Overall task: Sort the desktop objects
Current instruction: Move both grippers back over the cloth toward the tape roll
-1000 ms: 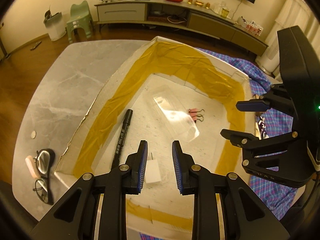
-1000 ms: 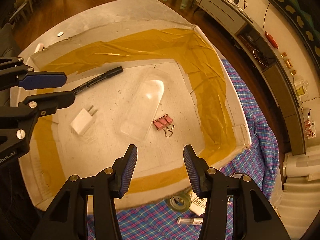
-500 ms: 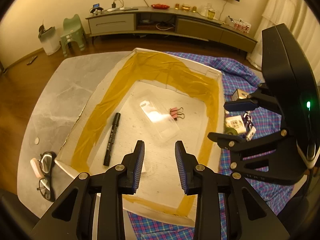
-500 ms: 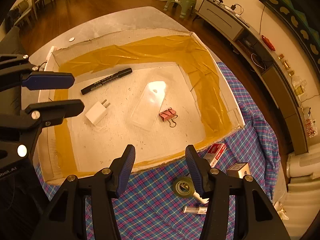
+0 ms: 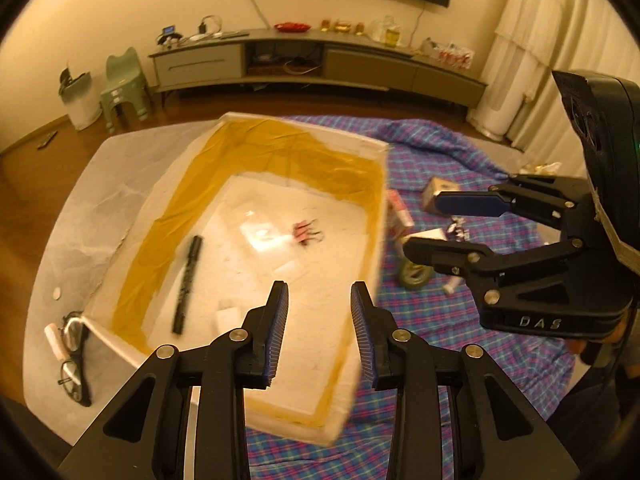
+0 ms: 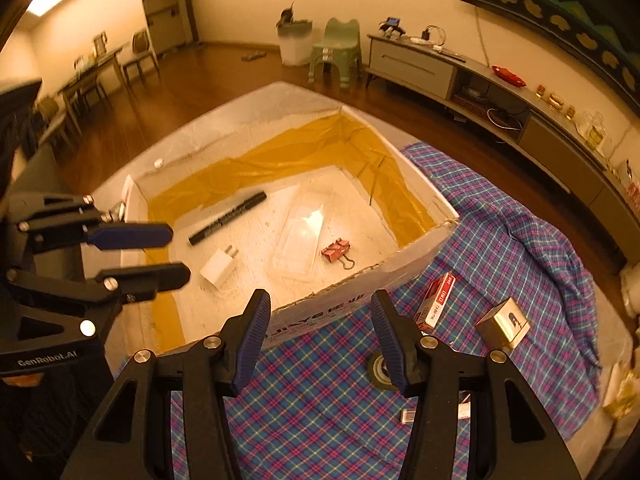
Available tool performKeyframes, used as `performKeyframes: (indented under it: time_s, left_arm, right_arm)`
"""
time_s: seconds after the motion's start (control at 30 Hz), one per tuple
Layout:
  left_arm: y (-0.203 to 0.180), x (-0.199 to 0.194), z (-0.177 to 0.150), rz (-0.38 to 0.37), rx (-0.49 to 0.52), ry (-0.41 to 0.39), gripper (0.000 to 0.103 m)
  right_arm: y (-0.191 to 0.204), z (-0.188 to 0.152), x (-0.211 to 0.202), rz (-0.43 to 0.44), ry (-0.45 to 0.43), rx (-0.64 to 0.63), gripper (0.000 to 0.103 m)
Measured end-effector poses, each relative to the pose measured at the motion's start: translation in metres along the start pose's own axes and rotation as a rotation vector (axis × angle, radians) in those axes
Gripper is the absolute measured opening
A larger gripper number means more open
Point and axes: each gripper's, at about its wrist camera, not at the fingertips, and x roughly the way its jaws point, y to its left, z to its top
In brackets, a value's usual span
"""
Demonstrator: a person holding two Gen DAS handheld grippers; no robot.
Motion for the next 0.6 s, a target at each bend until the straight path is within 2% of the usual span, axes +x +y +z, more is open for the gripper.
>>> performKeyframes:
  time_s: [0.13, 0.3, 0.4, 0.5, 0.6]
  left_arm:
    - [-0.023, 0.007, 0.0, -0.053, 0.028, 0.01, 0.038]
    - [-0.055, 0.028, -0.005, -0.101, 0.064, 0.055, 0.04]
    - [-0.081, 0.048, -0.012, -0.111, 0.103, 0.097, 0.041]
    - [-0.102, 0.07, -0.019, -0.108, 0.146, 0.132, 0.041]
    - [-0.113, 0.094, -0.018, -0.09, 0.142, 0.152, 0.041]
  right_arm:
    - [-0.034, -0.019, -0.022, 0.03, -0.086, 0.134, 0.054]
    - [-0.092, -0.061, -0.033, -0.005, -0.144, 0.328, 0.06]
    - [-0.125, -0.09, -0.024, -0.041, -0.117, 0.433, 0.06]
    - [-0.155, -0.12, 0.001, -0.07, -0.042, 0.556, 0.06]
    - [-0.173, -0.145, 0.021, -0.039, 0.01, 0.647, 0.06]
